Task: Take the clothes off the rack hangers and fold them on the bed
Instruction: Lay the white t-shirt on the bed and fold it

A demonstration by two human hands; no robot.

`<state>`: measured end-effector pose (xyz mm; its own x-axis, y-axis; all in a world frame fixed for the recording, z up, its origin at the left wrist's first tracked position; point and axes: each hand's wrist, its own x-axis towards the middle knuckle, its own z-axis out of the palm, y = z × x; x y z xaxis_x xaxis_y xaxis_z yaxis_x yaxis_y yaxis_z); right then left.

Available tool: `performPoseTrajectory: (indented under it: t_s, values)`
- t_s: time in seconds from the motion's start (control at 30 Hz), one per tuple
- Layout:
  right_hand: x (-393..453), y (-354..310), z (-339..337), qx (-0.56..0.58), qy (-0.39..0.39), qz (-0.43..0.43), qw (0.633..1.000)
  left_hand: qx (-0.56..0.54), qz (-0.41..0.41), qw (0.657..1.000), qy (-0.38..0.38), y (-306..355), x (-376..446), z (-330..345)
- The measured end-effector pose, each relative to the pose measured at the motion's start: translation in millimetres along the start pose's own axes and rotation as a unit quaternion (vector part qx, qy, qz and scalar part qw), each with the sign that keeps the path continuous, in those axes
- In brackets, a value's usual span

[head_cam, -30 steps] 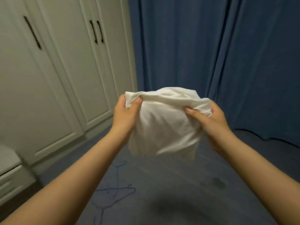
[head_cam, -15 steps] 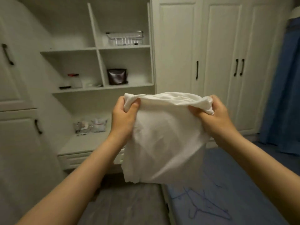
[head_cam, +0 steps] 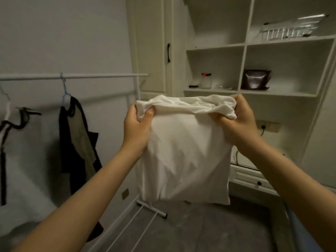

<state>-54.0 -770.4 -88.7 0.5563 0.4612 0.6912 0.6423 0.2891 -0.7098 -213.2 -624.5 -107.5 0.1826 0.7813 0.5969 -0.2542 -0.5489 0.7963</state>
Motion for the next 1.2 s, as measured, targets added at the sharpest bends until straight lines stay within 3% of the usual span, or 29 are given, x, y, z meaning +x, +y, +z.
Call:
performPoseTrajectory:
  t_s: [0.3, 0.57, 0.9, 1.07, 1.2]
  values:
    - [14.6, -2.1, 184.7, 0.112, -0.128, 0.004, 0.985, 0.113, -0.017, 0.984, 0.136, -34.9, 39.4, -164.0]
    - [9.6, -16.5, 326.4, 0.257, -0.291, -0.007, 0.922, 0.218, -0.013, 0.932, 0.29, -31.5, 29.2, -270.8]
    - [-54.6, -88.6, 443.9, 0.401, -0.477, -0.039, 0.781, 0.362, -0.012, 0.796, 0.485, 25.1, -45.1, -356.5]
    - [-121.4, -123.4, 478.6, 0.42, -0.532, -0.045, 0.734, 0.398, -0.045, 0.726, 0.558, 39.0, -103.9, -396.9]
    - [-177.0, -145.8, 513.1, 0.414, -0.576, -0.038, 0.704, 0.41, -0.07, 0.689, 0.593, 38.4, -147.6, -436.5]
